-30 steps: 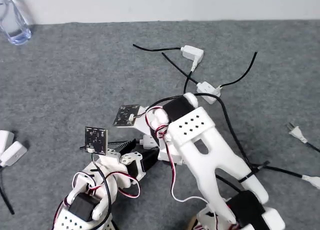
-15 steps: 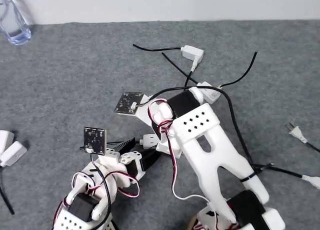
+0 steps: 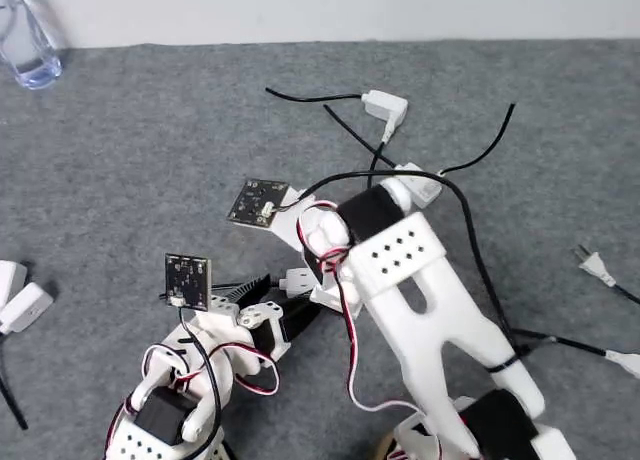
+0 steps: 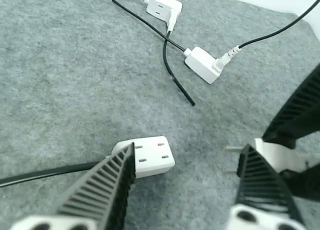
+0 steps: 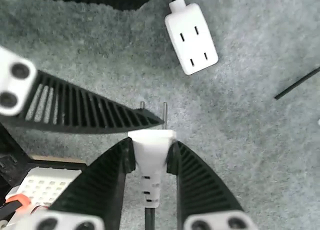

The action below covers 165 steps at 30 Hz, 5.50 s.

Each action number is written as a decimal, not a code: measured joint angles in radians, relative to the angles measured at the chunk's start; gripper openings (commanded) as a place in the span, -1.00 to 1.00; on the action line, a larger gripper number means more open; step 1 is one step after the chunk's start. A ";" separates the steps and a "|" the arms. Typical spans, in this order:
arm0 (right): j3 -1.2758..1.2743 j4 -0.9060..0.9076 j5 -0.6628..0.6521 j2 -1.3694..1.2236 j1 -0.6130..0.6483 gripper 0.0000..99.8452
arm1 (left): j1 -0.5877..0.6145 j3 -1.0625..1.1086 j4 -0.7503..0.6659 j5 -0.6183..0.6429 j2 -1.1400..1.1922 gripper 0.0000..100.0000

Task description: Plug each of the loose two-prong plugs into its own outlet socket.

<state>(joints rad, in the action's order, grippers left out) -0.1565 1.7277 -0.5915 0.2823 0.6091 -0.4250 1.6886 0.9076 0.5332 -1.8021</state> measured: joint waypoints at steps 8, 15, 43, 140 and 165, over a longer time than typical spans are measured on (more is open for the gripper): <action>0.000 0.006 0.008 0.057 0.000 -0.98 | 0.000 0.002 0.003 0.000 0.002 -0.38; 0.000 0.006 0.020 0.057 0.000 -0.98 | 0.000 0.002 0.003 0.000 0.002 -0.38; 0.002 -0.031 -0.054 0.058 -0.094 -0.98 | 0.103 0.003 0.041 -0.005 0.009 -0.38; 0.034 -0.338 -0.394 -0.462 -0.083 -0.98 | 0.508 0.003 0.212 -0.008 0.009 -0.38; 0.034 -0.296 -0.430 -0.382 -0.091 -0.98 | 0.508 0.003 0.212 -0.008 0.009 -0.38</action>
<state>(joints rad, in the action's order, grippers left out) -0.1227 1.4316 -1.0211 -0.0997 0.5186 0.0829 1.6916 1.1193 0.5255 -1.7929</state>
